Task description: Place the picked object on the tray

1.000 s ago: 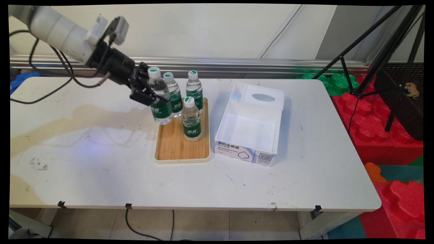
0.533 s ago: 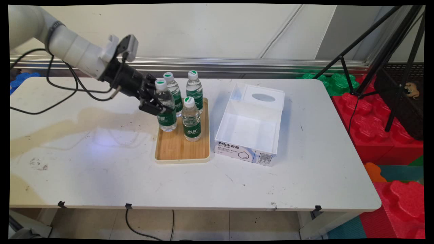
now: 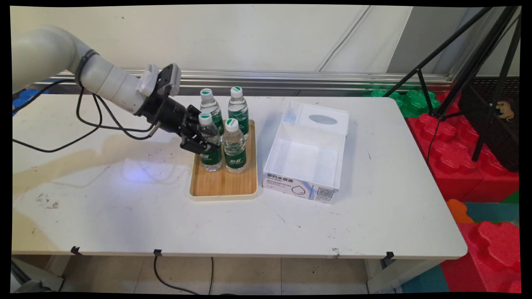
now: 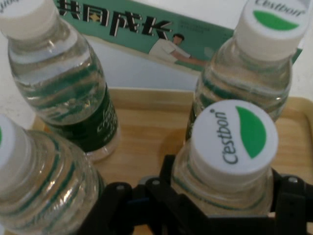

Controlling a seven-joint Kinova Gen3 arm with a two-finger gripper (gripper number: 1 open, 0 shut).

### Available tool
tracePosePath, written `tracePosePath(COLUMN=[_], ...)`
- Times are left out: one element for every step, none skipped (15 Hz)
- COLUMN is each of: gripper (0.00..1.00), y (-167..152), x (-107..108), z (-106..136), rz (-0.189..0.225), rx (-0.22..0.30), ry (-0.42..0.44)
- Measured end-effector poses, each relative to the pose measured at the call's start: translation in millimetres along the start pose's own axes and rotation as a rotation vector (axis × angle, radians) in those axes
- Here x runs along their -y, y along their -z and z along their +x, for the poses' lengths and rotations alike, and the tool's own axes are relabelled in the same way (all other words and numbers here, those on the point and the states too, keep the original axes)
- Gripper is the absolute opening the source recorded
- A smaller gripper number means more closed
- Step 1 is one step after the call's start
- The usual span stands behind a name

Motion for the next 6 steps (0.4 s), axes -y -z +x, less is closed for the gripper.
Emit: tracePosePath(gripper=[0.00, 0.00, 1.00, 1.00, 1.00, 1.00], y=[-2.8, -5.1, -6.2, -7.8, -7.9, -6.8], x=[0.0, 0.0, -0.1, 0.3, 0.6, 1.0], z=[-2.2, -4.2, -6.1, -6.3, -7.0, -7.1], rz=[0.001, 0.002, 0.003, 0.003, 0.004, 0.004], rx=[0.000, -0.001, -0.002, -0.005, -0.008, -0.012], ry=[0.000, 0.001, 0.003, 0.003, 0.004, 0.003])
